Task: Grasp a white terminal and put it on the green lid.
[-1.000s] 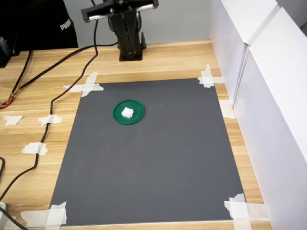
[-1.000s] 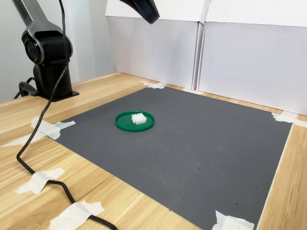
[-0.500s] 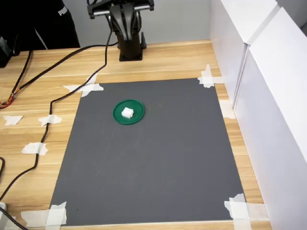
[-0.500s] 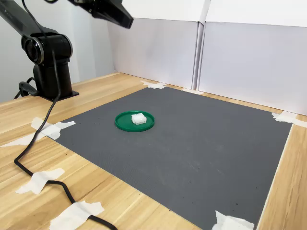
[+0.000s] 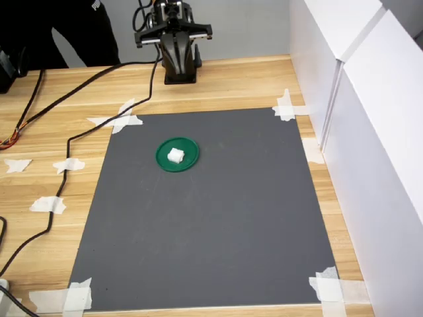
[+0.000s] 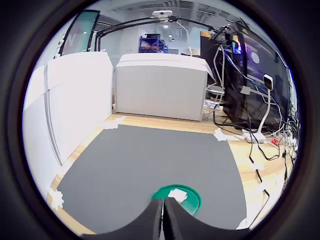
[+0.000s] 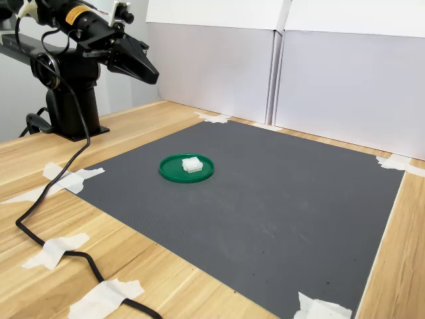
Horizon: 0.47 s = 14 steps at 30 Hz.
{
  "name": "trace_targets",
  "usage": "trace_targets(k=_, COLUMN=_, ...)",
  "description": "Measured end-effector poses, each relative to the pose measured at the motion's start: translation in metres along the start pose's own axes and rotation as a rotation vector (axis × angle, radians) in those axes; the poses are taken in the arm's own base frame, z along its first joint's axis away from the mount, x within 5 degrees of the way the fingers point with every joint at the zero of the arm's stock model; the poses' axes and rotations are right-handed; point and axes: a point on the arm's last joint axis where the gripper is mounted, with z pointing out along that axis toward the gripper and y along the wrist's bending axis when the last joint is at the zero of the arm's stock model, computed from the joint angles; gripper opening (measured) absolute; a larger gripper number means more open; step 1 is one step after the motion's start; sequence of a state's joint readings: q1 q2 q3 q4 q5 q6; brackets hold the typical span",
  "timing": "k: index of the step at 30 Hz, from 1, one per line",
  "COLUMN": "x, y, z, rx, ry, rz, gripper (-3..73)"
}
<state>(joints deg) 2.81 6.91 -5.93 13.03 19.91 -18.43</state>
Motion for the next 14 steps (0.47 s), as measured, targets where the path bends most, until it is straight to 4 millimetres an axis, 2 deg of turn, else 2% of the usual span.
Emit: trace_targets(k=14, x=0.0004, y=-0.0011, z=-0.0015, rx=0.023, ry=-0.013, rz=0.007, gripper=-1.6)
